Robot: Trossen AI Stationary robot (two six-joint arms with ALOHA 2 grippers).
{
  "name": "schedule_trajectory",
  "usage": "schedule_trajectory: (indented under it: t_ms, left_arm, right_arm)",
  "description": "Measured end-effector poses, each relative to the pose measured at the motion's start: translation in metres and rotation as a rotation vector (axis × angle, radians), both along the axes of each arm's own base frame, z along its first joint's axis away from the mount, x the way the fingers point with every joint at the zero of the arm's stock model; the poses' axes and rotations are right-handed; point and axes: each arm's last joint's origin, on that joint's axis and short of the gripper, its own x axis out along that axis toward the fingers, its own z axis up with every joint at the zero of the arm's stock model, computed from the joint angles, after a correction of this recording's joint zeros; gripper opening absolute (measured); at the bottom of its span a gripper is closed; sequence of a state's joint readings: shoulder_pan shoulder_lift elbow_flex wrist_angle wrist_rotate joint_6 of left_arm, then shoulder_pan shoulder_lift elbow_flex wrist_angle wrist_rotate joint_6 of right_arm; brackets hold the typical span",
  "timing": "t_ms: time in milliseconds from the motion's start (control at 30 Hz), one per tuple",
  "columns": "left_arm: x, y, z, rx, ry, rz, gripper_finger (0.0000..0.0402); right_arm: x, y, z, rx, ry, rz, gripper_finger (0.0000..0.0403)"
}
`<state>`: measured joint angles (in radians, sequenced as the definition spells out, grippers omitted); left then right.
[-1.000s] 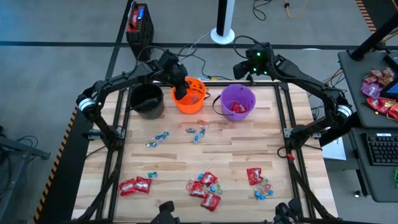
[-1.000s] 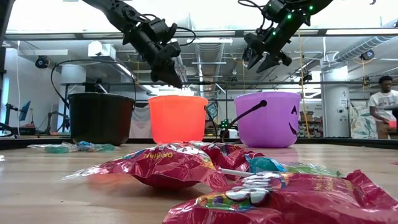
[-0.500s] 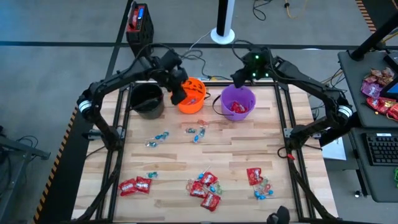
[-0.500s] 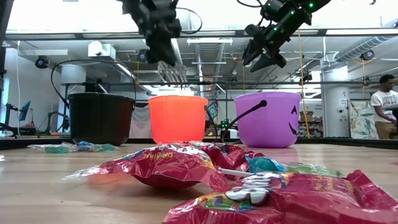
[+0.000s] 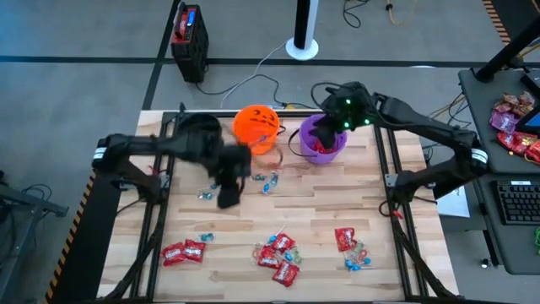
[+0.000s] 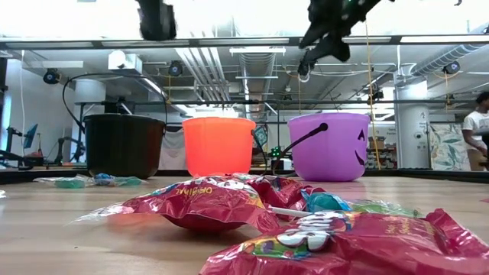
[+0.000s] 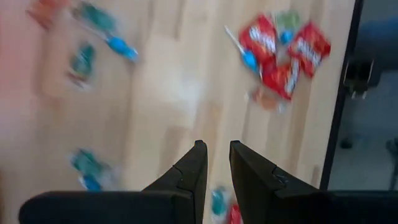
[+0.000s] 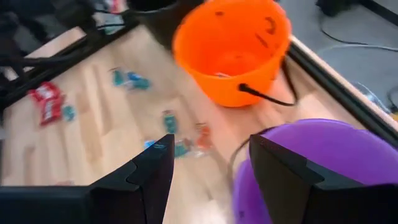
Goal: Sort candy by brand, put in halloween buckets
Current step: Put the blue gummy into the black bucket
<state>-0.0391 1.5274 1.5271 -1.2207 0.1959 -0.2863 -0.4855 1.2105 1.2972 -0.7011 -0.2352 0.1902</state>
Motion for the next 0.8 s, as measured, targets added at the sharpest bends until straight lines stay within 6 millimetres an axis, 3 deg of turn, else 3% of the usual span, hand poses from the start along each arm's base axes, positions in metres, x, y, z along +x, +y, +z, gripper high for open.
schedule_trajectory:
  t_ms: [167,367,567,800]
  left_arm:
    - [-0.024,-0.049,-0.017,0.028,0.077,0.007,0.0054]
    - [-0.052,-0.086,-0.056,0.096,0.155,-0.018,0.0055]
    - [-0.061,-0.102,-0.106,0.082,0.143,-0.037,0.0078]
    - [-0.076,-0.095,-0.148,0.112,0.196,-0.039,0.0127]
  right_arm:
    - [-0.004,0.022,0.009,-0.037,-0.02,0.025,0.0201]
    - [-0.007,0.035,0.008,-0.054,-0.015,0.016,0.0201]
    - [-0.005,0.04,-0.008,0.0,0.024,0.004,0.0201]
    - [-0.004,0.04,-0.033,0.057,0.082,-0.088,0.0201]
